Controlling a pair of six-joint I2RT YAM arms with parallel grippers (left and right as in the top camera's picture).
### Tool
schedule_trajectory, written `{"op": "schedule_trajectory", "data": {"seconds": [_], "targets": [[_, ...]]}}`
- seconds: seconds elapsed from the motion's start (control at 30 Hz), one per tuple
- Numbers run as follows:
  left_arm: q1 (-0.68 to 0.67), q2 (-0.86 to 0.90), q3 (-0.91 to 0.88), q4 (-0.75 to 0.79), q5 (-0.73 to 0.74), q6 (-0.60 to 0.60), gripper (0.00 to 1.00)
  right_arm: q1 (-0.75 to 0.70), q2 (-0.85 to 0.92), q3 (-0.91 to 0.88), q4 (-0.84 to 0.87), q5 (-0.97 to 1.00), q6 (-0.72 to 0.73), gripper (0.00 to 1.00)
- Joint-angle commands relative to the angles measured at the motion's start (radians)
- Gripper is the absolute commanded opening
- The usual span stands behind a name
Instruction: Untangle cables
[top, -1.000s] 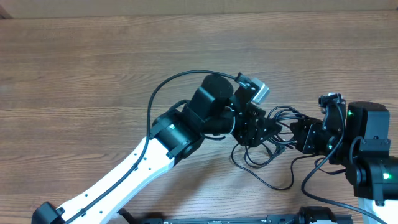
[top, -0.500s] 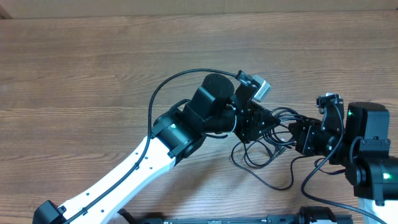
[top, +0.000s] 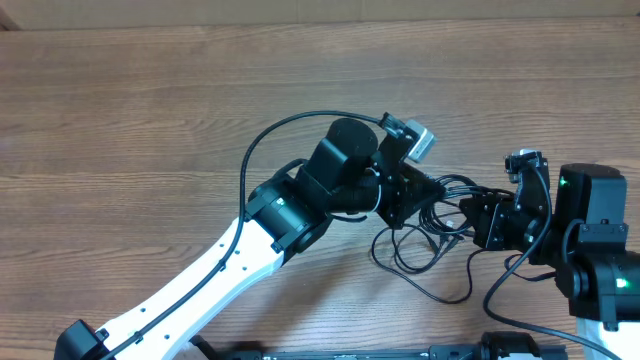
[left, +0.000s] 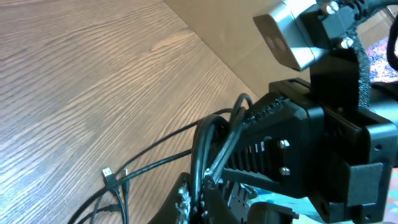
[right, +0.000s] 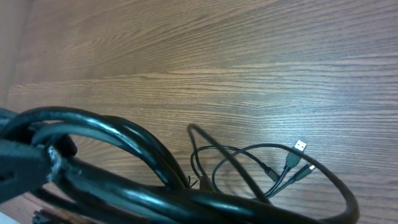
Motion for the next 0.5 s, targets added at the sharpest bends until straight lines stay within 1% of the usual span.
{"op": "schedule_trajectory", "data": {"seconds": [0.0,0.23,0.33,0.47], "targets": [[-0.008,0.008,0.018,0.002,-0.001,0.005,0.04,-0.001,-0.004,-0.003,0.002,-0.017,-0.007,0.04],[-0.006,0.008,0.018,0.003,0.005,0.005,0.04,-0.001,-0.004,-0.003,0.005,-0.008,-0.008,0.04],[-0.006,0.008,0.018,0.038,0.040,-0.056,0.04,-0.001,-0.004,-0.003,-0.011,0.005,-0.039,0.04],[-0.006,0.008,0.018,0.115,0.100,-0.133,0.04,-0.001,-0.004,-0.003,-0.014,0.015,-0.042,0.04]]}}
